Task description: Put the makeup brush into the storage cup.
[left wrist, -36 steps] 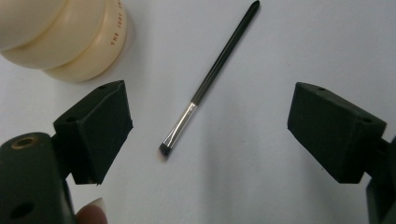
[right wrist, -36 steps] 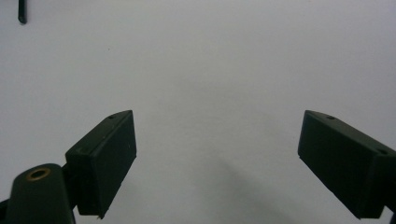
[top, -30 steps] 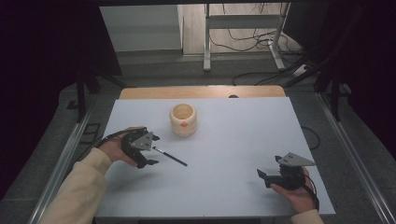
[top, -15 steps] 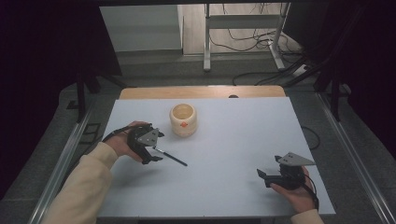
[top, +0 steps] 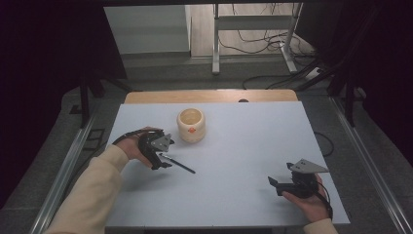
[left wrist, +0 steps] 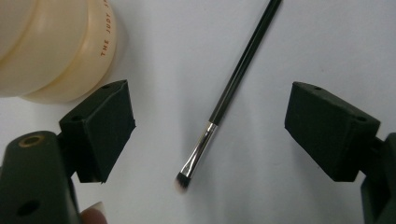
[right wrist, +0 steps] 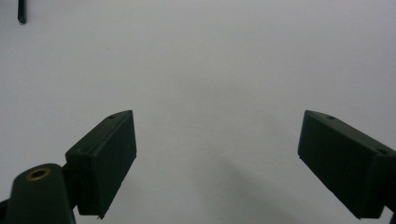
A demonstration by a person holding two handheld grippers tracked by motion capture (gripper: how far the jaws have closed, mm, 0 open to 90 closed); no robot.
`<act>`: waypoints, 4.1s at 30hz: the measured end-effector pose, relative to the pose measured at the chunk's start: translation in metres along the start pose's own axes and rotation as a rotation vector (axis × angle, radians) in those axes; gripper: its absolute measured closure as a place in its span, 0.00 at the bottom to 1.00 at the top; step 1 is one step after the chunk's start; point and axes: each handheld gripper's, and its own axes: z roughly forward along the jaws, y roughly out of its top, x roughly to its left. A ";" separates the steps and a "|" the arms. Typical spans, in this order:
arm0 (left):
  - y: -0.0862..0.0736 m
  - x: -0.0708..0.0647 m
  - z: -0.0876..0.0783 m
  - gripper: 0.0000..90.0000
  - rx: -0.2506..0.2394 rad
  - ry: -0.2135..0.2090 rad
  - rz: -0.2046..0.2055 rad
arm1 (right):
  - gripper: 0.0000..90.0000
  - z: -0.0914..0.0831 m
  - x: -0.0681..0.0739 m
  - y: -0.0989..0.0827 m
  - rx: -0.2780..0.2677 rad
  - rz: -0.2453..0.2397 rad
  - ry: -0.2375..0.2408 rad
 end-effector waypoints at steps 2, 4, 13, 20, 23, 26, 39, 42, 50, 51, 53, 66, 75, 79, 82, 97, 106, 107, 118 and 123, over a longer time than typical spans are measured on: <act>-0.001 0.001 0.001 0.18 0.006 -0.008 0.000 | 0.13 0.000 0.000 0.000 0.000 0.000 0.001; -0.002 0.001 0.004 0.18 0.020 -0.017 0.003 | 0.13 0.000 0.000 0.000 0.000 0.000 0.001; -0.005 0.006 0.014 0.18 0.030 -0.045 -0.013 | 0.13 0.000 -0.001 0.000 0.004 -0.002 -0.003; -0.006 0.008 0.021 0.22 0.038 -0.072 -0.014 | 0.13 0.000 -0.001 0.000 0.005 -0.002 -0.004; -0.006 0.010 0.022 0.26 0.039 -0.097 -0.031 | 0.13 0.000 -0.001 0.000 0.006 -0.002 -0.004; -0.005 0.012 0.023 0.27 0.033 -0.108 -0.039 | 0.13 0.000 -0.001 0.000 0.005 -0.001 -0.003; -0.004 0.016 0.034 0.36 0.068 -0.183 -0.028 | 0.13 0.000 -0.001 0.000 0.006 -0.003 -0.003; -0.005 0.018 0.035 0.41 0.067 -0.210 -0.041 | 0.13 0.000 -0.001 0.000 0.005 -0.004 -0.004; -0.005 0.023 0.035 0.58 0.060 -0.235 -0.055 | 0.13 0.000 -0.001 0.000 0.004 -0.003 -0.004; -0.004 0.023 0.035 0.61 0.058 -0.233 -0.046 | 0.13 0.000 -0.001 0.000 0.004 -0.003 -0.004; -0.003 0.021 0.035 0.66 0.063 -0.234 -0.024 | 0.13 0.000 0.000 0.000 0.002 -0.004 -0.006; 0.005 0.011 0.033 0.92 0.096 -0.228 0.080 | 0.13 -0.002 0.000 0.001 -0.005 -0.003 -0.007; 0.006 0.008 0.030 0.93 0.109 -0.190 0.075 | 0.13 -0.003 0.001 0.001 -0.010 -0.003 -0.009; 0.006 0.008 0.023 0.93 0.107 -0.178 0.036 | 0.13 -0.003 0.000 0.001 -0.013 0.001 -0.010; 0.009 0.007 0.013 0.93 0.105 -0.156 0.006 | 0.13 -0.004 -0.001 0.001 -0.014 0.000 -0.012; 0.022 -0.008 -0.015 0.93 0.082 -0.076 -0.094 | 0.13 -0.004 -0.001 0.001 -0.016 0.005 -0.014; 0.029 -0.020 -0.024 0.93 0.031 -0.038 -0.174 | 0.13 -0.004 0.000 0.001 -0.017 0.005 -0.013; 0.030 -0.020 -0.025 0.93 0.027 -0.035 -0.178 | 0.13 -0.004 0.000 0.001 -0.017 0.004 -0.013; 0.039 -0.030 -0.030 0.93 0.017 0.022 -0.252 | 0.13 -0.004 0.001 0.002 -0.020 0.005 -0.012; 0.041 -0.035 -0.031 0.93 0.019 0.027 -0.267 | 0.13 -0.005 0.000 0.002 -0.024 0.007 -0.017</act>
